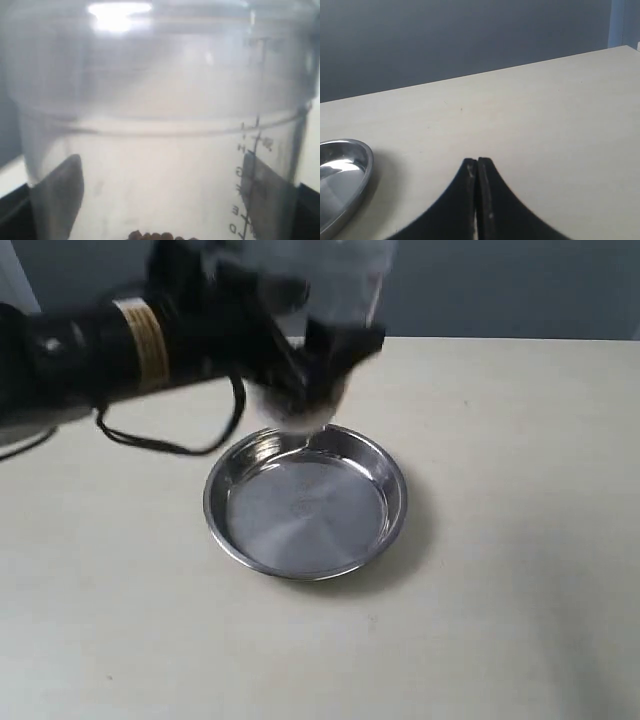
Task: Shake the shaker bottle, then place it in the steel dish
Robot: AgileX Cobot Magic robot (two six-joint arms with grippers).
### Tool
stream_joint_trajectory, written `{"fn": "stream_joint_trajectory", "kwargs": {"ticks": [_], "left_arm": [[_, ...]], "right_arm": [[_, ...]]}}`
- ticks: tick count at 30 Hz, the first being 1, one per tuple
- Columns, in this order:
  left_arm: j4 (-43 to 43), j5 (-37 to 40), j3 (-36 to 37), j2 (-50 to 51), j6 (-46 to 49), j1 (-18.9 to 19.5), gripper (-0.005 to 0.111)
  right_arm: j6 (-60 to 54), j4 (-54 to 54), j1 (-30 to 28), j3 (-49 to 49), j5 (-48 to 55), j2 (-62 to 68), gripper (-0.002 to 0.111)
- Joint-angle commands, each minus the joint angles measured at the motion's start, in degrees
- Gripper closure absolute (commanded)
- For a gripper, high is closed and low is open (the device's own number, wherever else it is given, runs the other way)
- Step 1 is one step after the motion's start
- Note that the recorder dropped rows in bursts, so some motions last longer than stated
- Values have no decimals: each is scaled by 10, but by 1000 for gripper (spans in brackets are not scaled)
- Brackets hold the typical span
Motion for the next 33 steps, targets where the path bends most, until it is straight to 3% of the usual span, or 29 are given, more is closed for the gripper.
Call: {"fn": "stream_joint_trajectory", "kwargs": {"ticks": [1,2,3,4,5,6,8,9,11,12,13,15,16,18,21,22,24,26,27,29,31,33], "left_arm": [[-48,-48,78,34,-31,-6,106],[-31,-100,59,-11,-11,-6,106],[-32,-73,9,-68,59,-6,106],[-63,-14,-4,-79,53,-7,106],[-82,64,30,-52,47,-10,106],[-83,71,58,-22,47,-10,106],[-72,-18,72,-6,-14,-12,106],[-45,-91,40,-61,26,-12,106],[-102,10,3,-100,65,-12,106],[-110,85,30,-73,65,-12,106],[-115,101,65,-37,56,-12,106],[-67,-31,82,-43,-15,-13,106],[-42,-121,49,-86,14,-13,106],[-54,-63,18,-107,59,-13,106],[-79,47,73,-9,56,-15,106],[-101,34,91,23,45,-15,106],[-72,-97,101,43,17,-16,106],[-62,-222,76,0,46,-16,106],[-74,-224,51,-27,76,-16,106],[-109,-114,34,-39,85,-28,106],[-107,6,65,17,113,-47,106],[-118,19,86,75,70,-48,106]], "right_arm": [[-1,-2,2,0,-4,-3,109],[-1,-2,2,0,-4,-3,109],[-1,-2,2,0,-4,-3,109],[-1,-2,2,0,-5,-3,109],[-1,-2,2,0,-5,-3,109],[-1,-2,2,0,-5,-3,109],[-1,-2,2,0,-5,-3,109],[-1,-2,2,0,-5,-3,109],[-1,-2,2,0,-5,-3,109],[-1,-2,2,0,-5,-3,109],[-1,-2,2,0,-5,-3,109],[-1,-2,2,0,-5,-3,109],[-1,-2,2,0,-5,-3,109],[-1,0,2,0,-4,-3,109],[-1,0,2,0,-4,-3,109],[-1,0,2,0,-4,-3,109],[-1,0,2,0,-4,-3,109],[-1,0,2,0,-4,-3,109],[-1,0,2,0,-4,-3,109],[-1,0,2,0,-4,-3,109],[-1,-1,2,0,-4,-3,109],[-1,-2,2,0,-4,-3,109]]}}
